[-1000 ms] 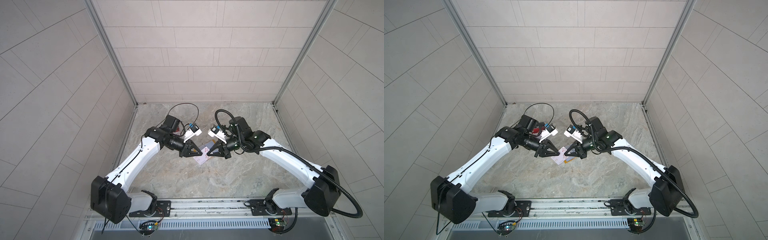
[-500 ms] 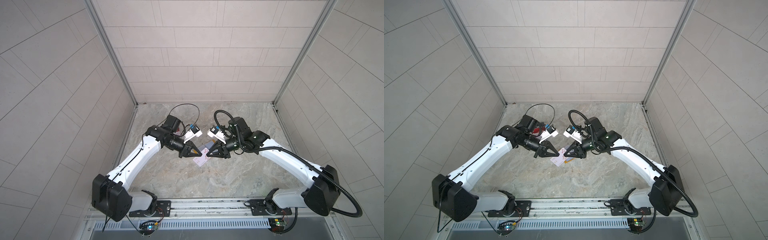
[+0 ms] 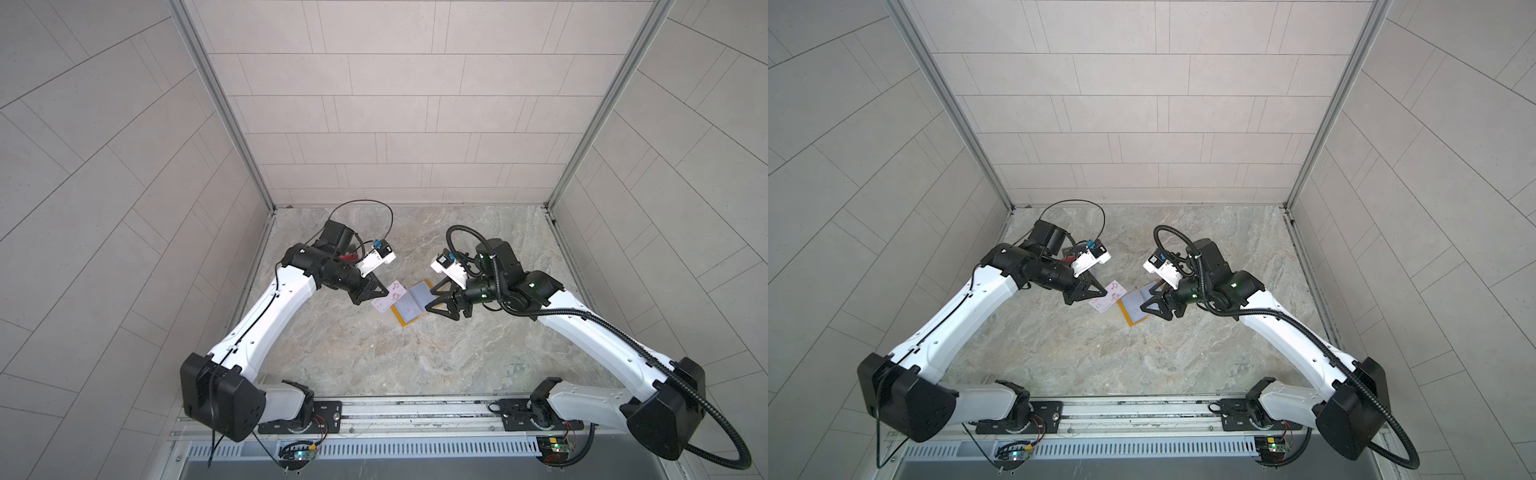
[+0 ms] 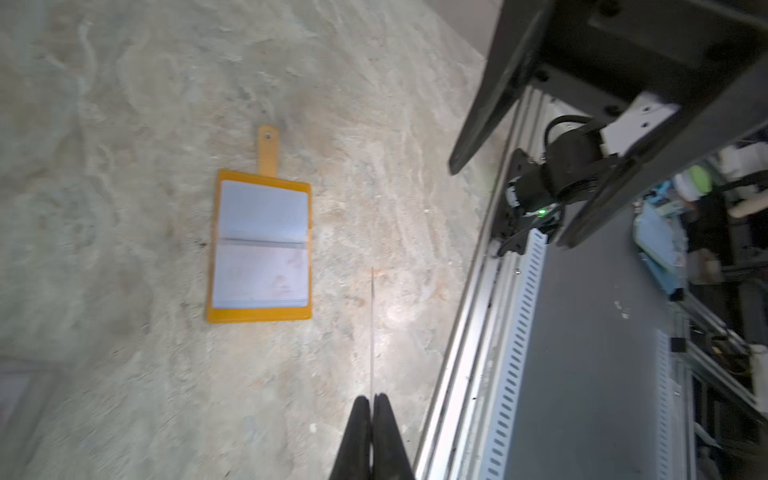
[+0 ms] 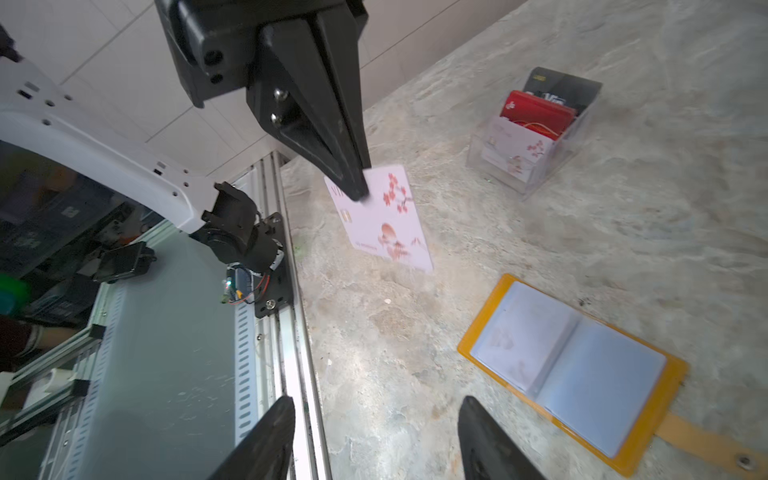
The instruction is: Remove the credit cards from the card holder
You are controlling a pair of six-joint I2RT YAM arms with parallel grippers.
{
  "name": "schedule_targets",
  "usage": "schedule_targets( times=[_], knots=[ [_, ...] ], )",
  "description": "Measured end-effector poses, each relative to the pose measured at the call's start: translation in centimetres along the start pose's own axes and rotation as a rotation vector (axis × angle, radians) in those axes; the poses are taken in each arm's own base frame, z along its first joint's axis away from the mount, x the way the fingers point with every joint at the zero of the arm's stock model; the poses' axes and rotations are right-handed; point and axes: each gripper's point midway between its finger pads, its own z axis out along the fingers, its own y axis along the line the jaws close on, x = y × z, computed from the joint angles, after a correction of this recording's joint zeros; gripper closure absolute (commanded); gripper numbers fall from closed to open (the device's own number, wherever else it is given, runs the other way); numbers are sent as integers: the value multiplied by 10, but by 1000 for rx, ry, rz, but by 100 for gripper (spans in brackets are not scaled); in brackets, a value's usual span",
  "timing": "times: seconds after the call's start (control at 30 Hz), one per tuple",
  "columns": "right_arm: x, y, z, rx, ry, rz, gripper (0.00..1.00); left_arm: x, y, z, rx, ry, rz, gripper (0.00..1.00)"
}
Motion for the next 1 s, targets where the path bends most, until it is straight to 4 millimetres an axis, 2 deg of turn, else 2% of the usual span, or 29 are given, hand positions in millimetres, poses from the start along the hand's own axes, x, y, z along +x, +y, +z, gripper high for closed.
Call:
schedule_targets(
  times=[0.2,0.4,0.6,0.73,0.83,1.0],
  knots=[
    [17,-27,-5,160,22,11,33,8,48,-8,-234,73,50,100],
    [26,-50,-10,273,24,21,33,7,95,-35,-463,79,138,100],
    [24,-57,-13,316,-2,23,33,12,121,-52,-576,110,248,100],
    [23,-56,-18,329,-23,20,33,17,138,-56,-600,159,288,100],
    [25,-56,-20,339,-32,18,33,21,150,-52,-583,204,326,100],
    [27,-56,-24,353,-42,20,33,32,159,-44,-542,267,400,100]
  ],
)
